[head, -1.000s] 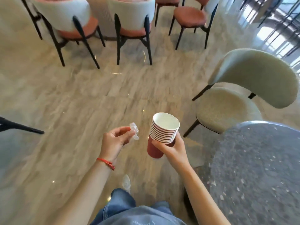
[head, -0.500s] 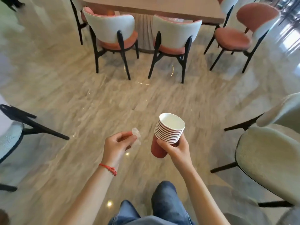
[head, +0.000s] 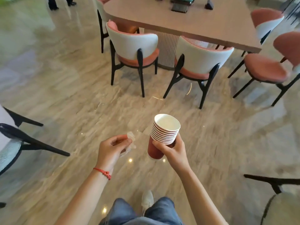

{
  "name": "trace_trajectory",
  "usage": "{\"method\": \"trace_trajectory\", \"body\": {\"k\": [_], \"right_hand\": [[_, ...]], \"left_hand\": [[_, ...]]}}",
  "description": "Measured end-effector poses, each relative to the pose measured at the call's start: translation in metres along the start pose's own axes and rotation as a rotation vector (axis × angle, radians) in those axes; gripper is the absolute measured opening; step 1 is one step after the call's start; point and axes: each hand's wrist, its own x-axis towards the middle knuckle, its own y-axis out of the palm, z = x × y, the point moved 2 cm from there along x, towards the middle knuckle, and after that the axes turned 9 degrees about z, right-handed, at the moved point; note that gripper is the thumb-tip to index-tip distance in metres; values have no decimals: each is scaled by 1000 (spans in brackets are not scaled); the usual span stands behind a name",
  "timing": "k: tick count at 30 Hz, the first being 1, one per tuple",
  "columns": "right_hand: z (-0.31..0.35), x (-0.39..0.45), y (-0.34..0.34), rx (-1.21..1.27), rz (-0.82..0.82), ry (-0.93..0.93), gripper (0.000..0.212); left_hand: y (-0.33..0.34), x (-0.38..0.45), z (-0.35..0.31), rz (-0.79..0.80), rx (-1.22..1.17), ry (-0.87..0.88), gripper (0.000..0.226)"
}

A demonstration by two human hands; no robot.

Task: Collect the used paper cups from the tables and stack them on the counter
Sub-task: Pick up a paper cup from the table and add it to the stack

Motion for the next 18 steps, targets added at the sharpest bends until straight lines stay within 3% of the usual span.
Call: {"method": "trace_trajectory", "body": {"k": [10,18], "right_hand": [[18,166,42,-42,162,13,66],[44,323,135,-135,329,10,54]], "left_hand": [[-28,138,-41,-100,-84,30,17],[-116,272,-82,-231,-91,18,9]]}}
